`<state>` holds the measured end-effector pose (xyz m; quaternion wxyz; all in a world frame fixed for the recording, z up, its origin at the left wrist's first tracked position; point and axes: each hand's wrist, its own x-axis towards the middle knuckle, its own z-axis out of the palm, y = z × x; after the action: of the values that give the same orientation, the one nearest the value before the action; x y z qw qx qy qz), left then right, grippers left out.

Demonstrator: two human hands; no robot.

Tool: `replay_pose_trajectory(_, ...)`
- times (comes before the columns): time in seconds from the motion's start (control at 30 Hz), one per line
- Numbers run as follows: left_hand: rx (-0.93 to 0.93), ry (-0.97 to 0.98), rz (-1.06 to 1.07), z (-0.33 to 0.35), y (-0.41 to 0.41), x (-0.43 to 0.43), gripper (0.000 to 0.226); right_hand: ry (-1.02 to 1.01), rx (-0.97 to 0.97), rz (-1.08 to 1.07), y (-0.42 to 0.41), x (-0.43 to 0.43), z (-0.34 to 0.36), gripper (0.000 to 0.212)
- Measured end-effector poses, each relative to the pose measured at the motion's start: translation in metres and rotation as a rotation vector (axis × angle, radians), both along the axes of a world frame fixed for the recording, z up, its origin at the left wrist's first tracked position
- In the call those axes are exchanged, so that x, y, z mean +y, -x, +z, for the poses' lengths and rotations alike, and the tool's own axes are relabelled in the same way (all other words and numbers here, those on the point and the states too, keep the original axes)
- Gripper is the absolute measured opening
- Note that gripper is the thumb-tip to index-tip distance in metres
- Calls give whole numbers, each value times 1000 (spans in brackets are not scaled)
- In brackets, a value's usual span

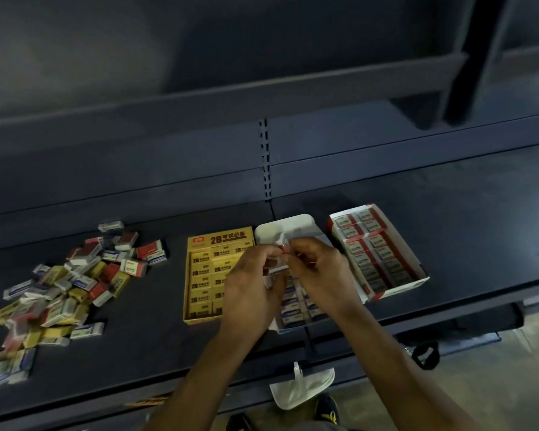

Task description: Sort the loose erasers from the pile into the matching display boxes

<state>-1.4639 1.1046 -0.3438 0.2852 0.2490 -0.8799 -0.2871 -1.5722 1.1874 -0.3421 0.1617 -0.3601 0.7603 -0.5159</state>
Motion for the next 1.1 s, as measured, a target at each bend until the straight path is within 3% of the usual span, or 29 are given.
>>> replay_pose_trajectory(0.23, -115, 55, -80, -9, 31, 27, 23, -67, 308, -42, 54, 31, -3, 17)
replay_pose_trajectory(0.33, -142, 59, -149, -14, 44, 40, 35, -82, 396, -79, 76, 45, -6, 24)
replay_pose_trajectory(0.47, -150, 90, -213, -18, 60, 55, 34, -156, 543, -41, 101, 59, -17, 29)
replay_pose_trajectory(1.1, -242, 165, -218, -26, 70, 79, 31, -396, 475, 109, 117, 60, -16, 28)
